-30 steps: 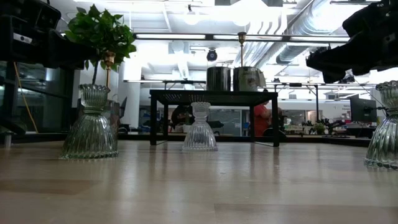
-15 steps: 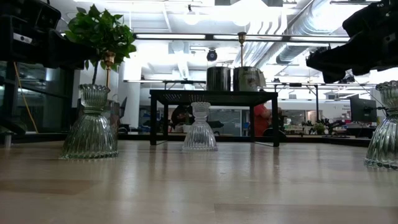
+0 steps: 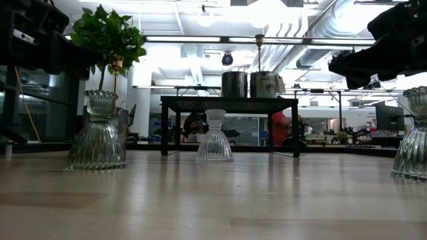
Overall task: Pick & Place candle stick holders
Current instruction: Put the bottom gold candle holder on the shelf aligned with the other gold candle holder on the shelf
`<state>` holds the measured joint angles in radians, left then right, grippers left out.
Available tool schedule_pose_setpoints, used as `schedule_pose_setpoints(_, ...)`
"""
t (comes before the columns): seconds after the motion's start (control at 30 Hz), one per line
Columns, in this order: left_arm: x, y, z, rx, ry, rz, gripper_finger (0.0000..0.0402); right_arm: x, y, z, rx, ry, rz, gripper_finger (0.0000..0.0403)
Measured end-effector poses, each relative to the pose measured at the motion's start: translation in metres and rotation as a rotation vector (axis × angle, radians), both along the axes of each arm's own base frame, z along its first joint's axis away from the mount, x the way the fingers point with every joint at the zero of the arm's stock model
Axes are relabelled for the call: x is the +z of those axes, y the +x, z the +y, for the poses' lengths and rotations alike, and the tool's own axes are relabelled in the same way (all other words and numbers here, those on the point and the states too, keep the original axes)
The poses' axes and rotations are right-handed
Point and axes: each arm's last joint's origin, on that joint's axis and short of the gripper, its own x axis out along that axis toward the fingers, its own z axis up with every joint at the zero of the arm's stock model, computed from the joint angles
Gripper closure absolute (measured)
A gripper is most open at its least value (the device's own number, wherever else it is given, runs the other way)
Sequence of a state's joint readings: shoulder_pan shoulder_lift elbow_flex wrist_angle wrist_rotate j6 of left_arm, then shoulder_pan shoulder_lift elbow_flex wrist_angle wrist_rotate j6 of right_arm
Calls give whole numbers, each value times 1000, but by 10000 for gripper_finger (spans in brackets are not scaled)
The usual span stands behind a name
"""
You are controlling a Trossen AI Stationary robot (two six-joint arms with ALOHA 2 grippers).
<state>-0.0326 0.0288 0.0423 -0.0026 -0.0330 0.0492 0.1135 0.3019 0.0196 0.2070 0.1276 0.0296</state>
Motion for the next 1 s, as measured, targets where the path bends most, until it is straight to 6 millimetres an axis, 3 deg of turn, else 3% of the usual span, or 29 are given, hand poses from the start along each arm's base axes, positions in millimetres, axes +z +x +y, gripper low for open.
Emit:
schedule_pose_setpoints(0.57, 7, -2, 0, -12, -63, -9, 398, 0, 0, 0, 0, 0, 0, 304)
schedule_pose_setpoints(0.8, 20, -9, 0, -10, -133, 101, 357, 0, 0, 0, 0, 0, 0, 304)
schedule_pose_setpoints(1.0, 14, -14, -1, -46, -176, 235, 308, 0, 0, 0, 0, 0, 0, 304)
